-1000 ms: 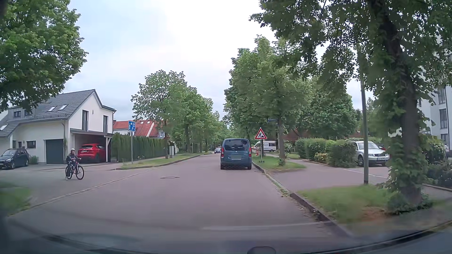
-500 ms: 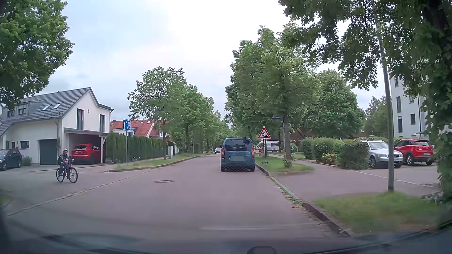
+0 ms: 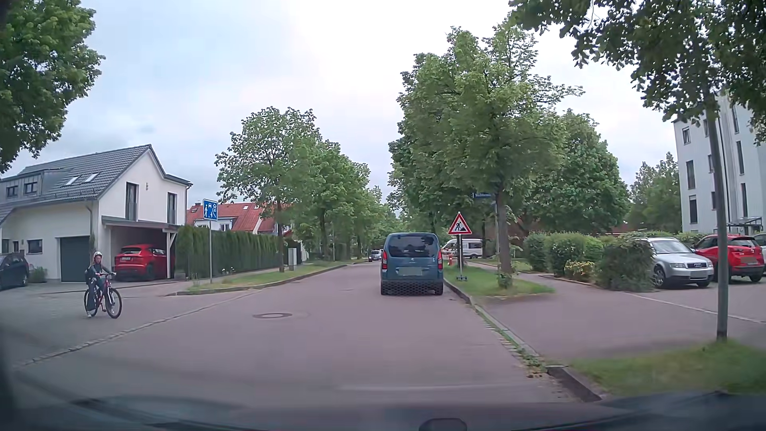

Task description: Follow the waypoints while adhering to traffic rules and regulations

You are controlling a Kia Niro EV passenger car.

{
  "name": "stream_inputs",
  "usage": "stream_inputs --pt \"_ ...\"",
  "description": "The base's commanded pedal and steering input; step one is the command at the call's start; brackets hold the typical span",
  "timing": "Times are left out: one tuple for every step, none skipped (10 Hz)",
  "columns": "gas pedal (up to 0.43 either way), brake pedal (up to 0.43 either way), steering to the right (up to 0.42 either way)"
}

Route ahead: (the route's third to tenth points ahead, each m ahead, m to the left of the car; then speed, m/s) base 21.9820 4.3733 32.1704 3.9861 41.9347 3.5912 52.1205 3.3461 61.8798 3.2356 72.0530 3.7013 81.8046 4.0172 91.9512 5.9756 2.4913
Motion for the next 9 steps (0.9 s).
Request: stream_inputs --pt "0.000 0.165 -0.123" --pt "0.000 0.177 -0.127" --pt "0.000 0.177 -0.125" --pt "0.000 0.177 -0.113" --pt "0.000 0.177 -0.101" --pt "0.000 0.189 -0.094" --pt "0.000 0.201 -0.093" --pt "0.000 0.220 -0.092" --pt "0.000 0.220 -0.089"
